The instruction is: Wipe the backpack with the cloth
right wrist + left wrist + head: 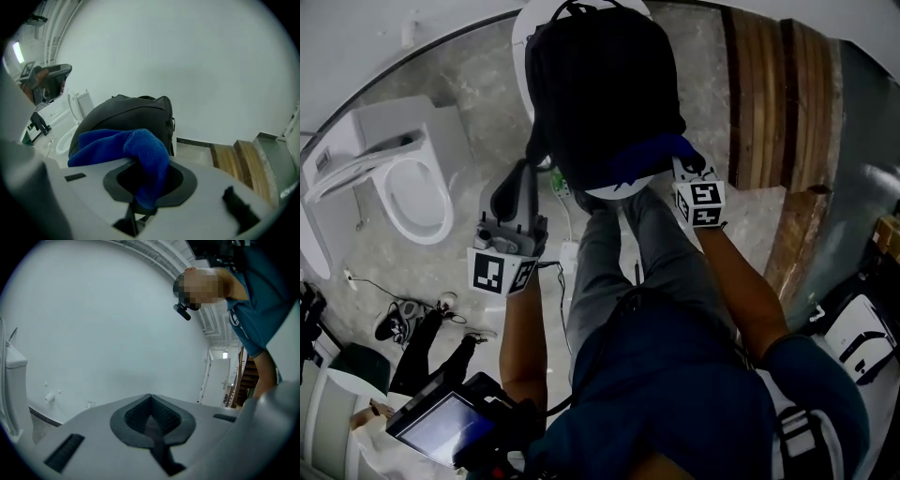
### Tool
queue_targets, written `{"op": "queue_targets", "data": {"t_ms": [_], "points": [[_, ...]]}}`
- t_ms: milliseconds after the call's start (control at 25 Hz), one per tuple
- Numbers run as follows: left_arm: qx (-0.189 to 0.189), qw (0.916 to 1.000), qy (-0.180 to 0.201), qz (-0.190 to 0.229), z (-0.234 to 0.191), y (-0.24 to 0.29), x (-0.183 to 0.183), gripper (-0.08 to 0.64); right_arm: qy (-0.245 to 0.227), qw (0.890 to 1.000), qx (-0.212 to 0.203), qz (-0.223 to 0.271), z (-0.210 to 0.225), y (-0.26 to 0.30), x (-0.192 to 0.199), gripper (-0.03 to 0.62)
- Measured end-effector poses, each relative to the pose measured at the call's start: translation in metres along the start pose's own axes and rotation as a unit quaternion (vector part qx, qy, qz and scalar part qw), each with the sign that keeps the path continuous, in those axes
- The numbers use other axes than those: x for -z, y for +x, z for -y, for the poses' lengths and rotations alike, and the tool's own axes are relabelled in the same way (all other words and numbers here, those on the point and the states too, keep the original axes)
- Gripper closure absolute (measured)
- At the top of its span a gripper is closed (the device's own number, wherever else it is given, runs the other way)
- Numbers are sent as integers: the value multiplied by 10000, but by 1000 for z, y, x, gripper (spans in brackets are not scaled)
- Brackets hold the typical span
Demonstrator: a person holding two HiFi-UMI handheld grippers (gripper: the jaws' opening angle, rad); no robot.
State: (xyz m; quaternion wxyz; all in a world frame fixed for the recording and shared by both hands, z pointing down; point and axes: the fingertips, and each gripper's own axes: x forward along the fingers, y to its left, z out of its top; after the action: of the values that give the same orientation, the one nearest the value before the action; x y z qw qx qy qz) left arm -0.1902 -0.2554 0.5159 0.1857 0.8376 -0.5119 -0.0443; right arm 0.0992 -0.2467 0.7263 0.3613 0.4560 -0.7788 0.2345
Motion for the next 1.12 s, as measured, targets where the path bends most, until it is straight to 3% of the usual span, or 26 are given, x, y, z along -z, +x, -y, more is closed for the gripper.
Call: {"op": "queue_targets", "data": {"t_ms": [240, 360, 440, 560, 640, 840, 1000, 1120], "points": [[36, 10000, -27, -10, 5, 8, 2, 558, 180, 9963, 591, 602, 26, 18, -52, 533], [22, 10000, -34, -9, 4, 7, 2, 558, -317, 9933, 693, 864, 13, 30, -94, 534], [-10, 10000, -16, -14, 3, 6, 2, 558, -1013, 9878, 536, 1058, -12, 37, -123, 532], [-57, 10000, -39, 11, 2, 6, 2, 558, -2061, 9699, 99, 1295, -64, 47, -154, 534], [-72, 10000, -59, 32, 1, 6, 1, 558, -2496, 9578, -143, 1417, -94, 54, -168, 534], [-103, 9999, -69, 65, -3, 8, -1, 558, -3043, 9395, -551, 1472, -143, 74, -189, 533], [-133, 9998, -94, 81, -5, 7, -2, 558, -3414, 9290, -964, 1050, -160, 85, -191, 534], [-147, 9998, -100, 98, -6, 9, -1, 558, -3838, 9120, -1253, 724, -170, 95, -201, 534]]}}
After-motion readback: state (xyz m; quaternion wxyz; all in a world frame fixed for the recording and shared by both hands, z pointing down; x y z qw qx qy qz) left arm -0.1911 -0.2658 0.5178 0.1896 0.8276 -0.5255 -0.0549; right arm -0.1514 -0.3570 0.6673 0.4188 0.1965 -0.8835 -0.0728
